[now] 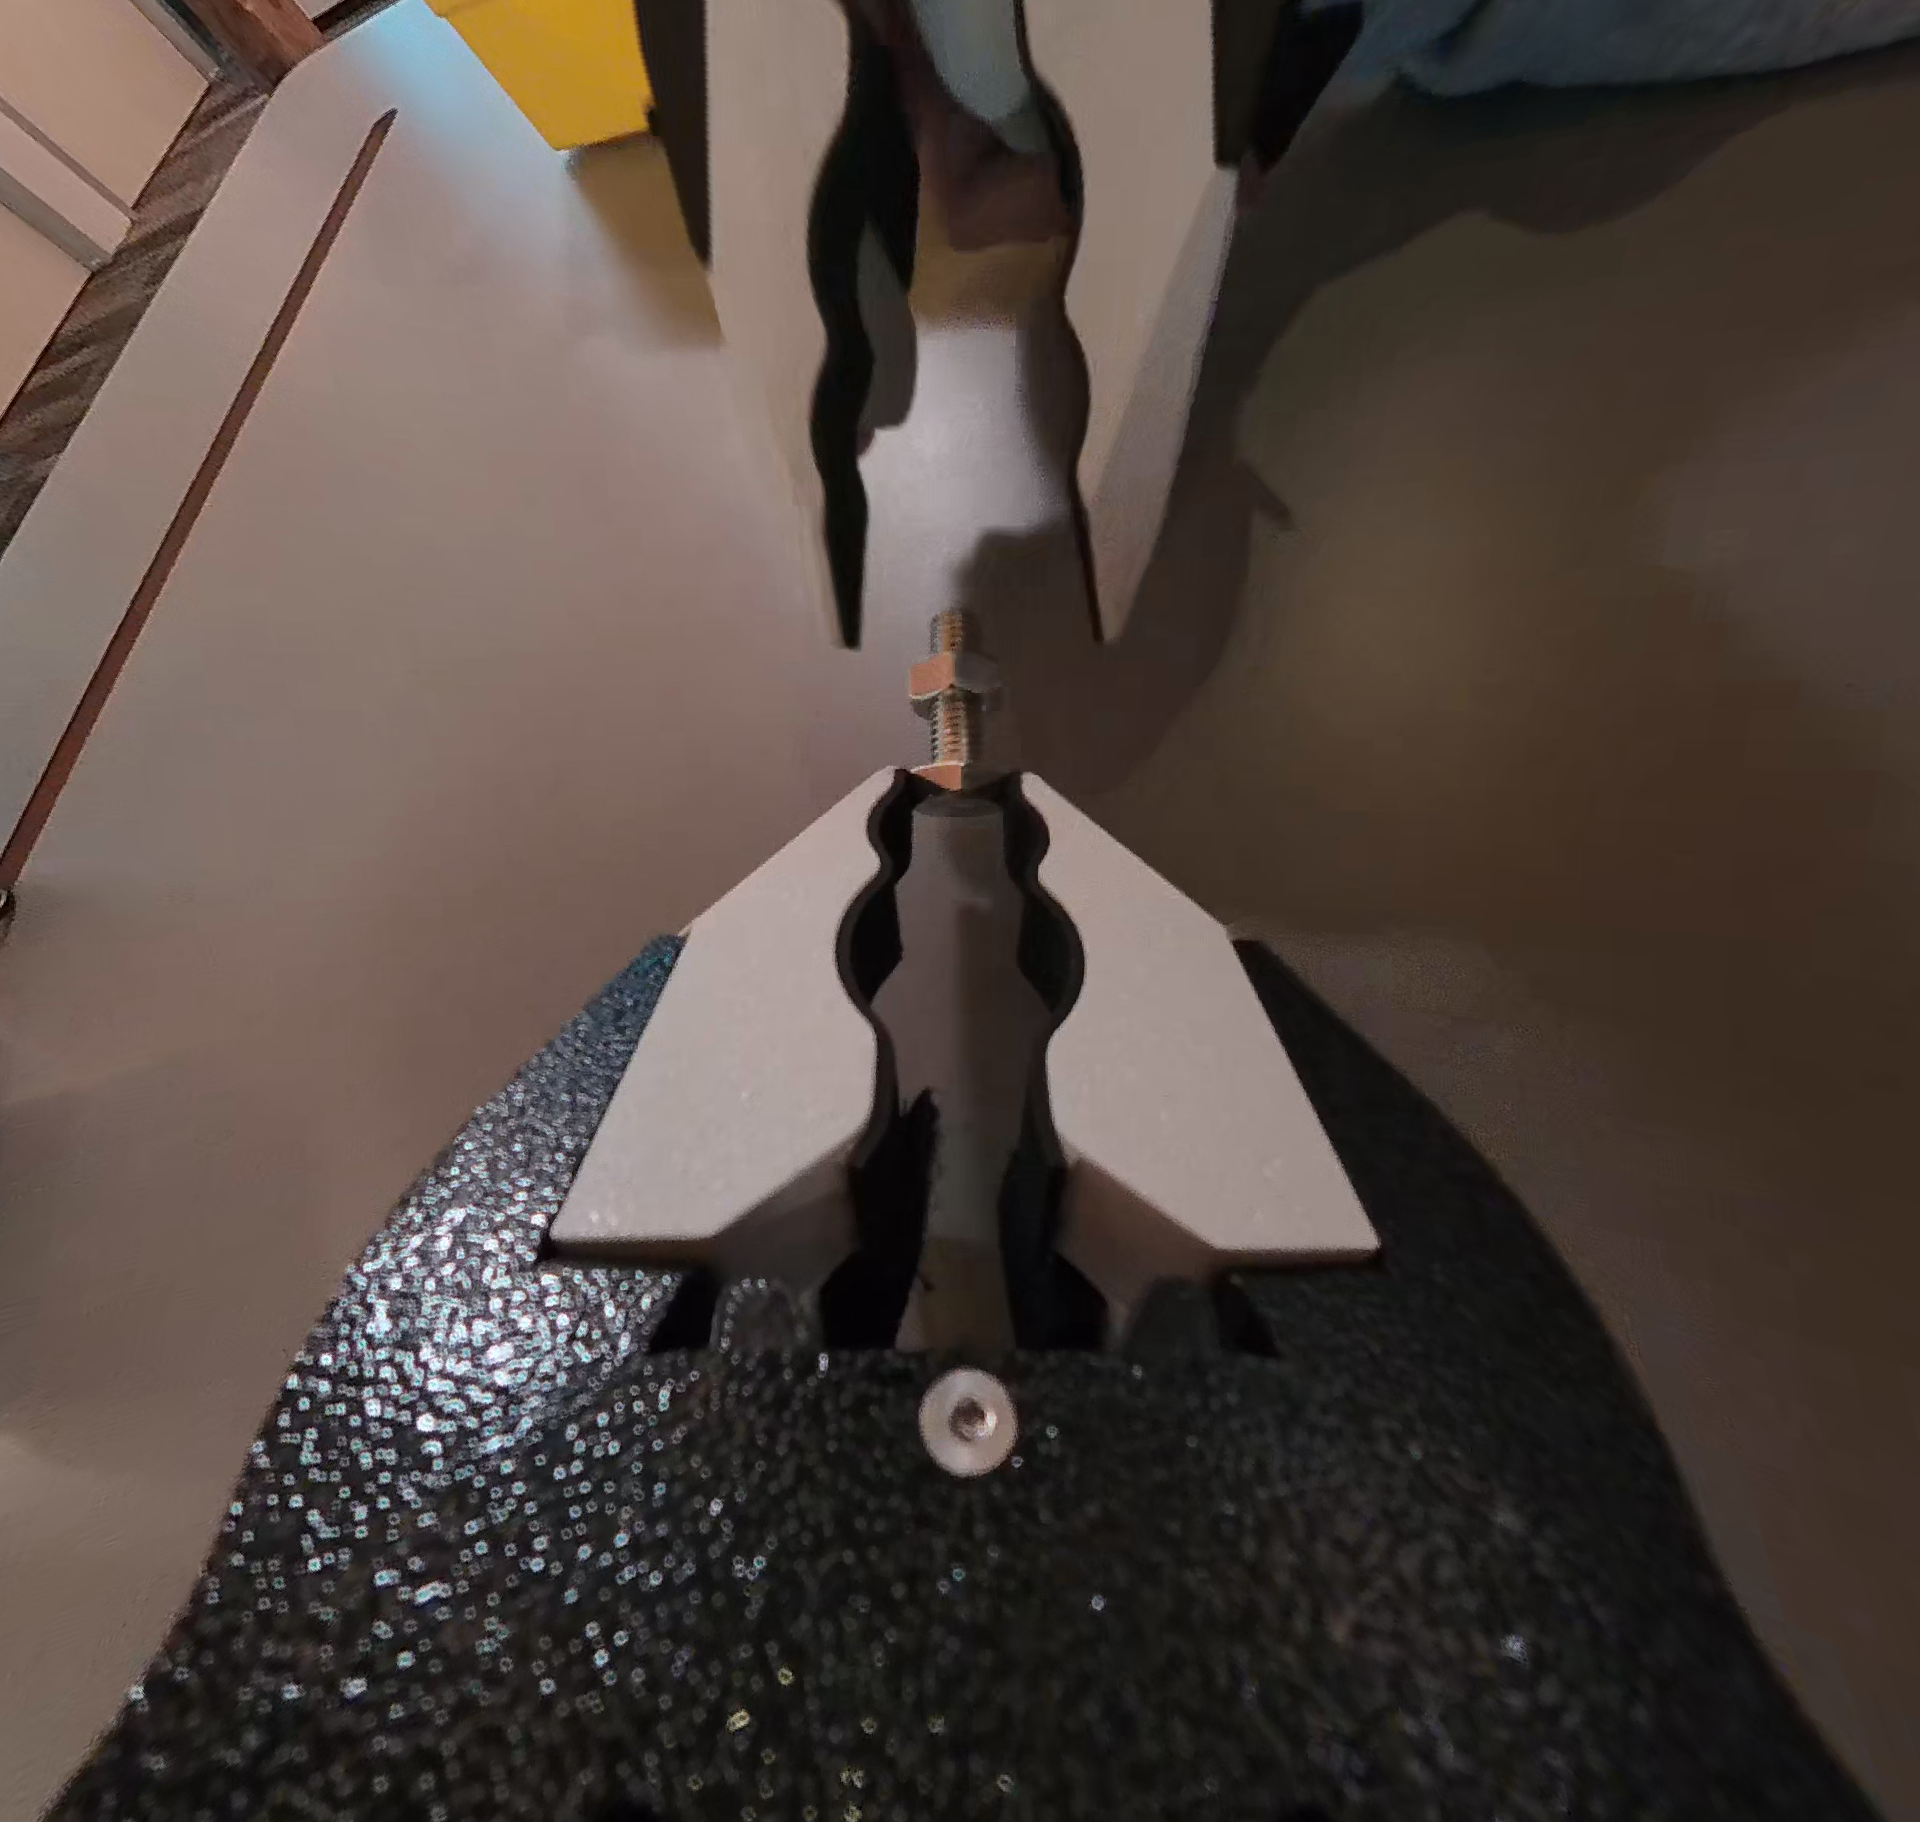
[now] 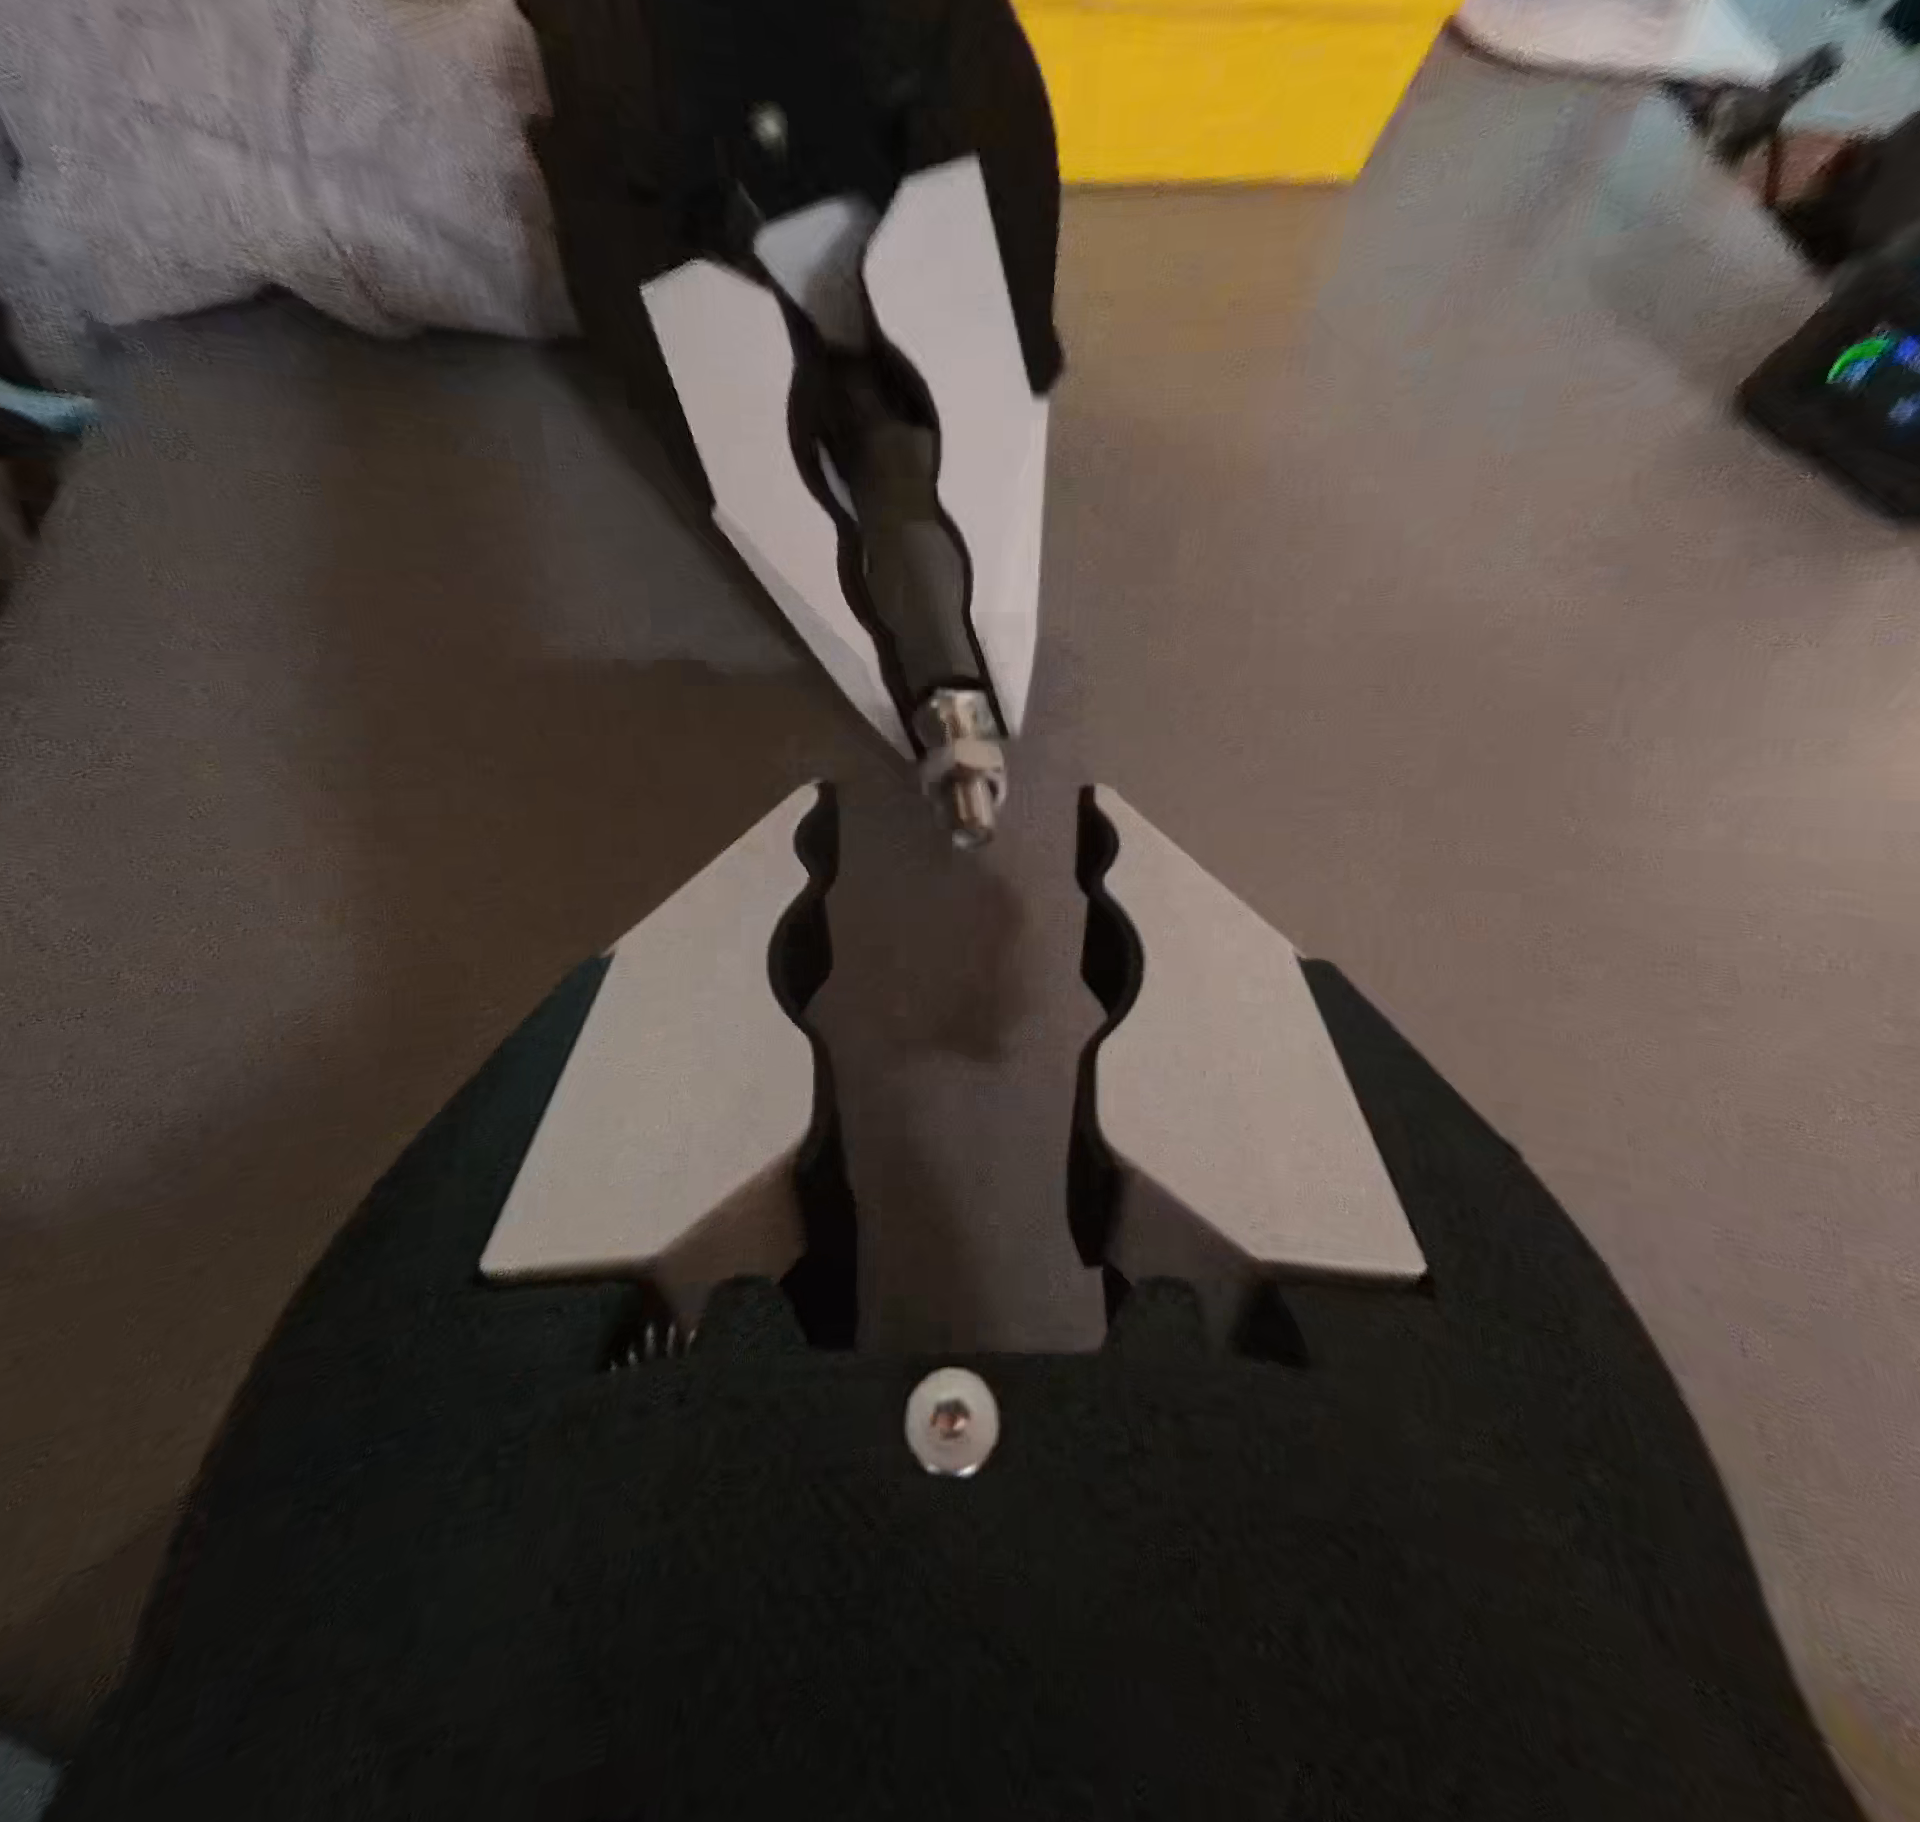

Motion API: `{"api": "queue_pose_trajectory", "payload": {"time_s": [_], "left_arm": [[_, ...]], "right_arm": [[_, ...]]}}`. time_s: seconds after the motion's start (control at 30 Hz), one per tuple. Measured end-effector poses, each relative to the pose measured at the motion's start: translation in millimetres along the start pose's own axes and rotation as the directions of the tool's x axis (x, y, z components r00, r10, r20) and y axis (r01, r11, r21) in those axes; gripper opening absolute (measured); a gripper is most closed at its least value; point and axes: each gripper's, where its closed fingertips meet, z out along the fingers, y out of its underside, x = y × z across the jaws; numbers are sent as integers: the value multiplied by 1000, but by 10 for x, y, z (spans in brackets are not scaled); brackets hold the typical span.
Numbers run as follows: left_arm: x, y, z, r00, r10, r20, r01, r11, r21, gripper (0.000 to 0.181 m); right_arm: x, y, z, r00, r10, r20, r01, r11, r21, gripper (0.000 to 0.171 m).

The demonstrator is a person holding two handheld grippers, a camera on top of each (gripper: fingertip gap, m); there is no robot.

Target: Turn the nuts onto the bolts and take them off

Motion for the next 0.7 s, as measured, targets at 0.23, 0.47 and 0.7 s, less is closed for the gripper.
{"api": "queue_pose_trajectory", "payload": {"time_s": [0.23, 0.47, 0.7], "left_arm": [[-1, -2, -7, 1000, -1, -4, 1, 1000, -1, 16], [-8, 5, -14, 1000, -1, -3, 1, 1000, -2, 15], [-17, 0, -38, 1000, -2, -4, 2, 1000, -4, 16]], "right_arm": [[-269, -171, 140, 992, -70, 109, 62, 996, 68, 45], [-16, 66, 38, 996, 84, 44, -83, 996, -7, 52], [-386, -343, 49, 981, -64, 182, 28, 981, 193, 46]]}}
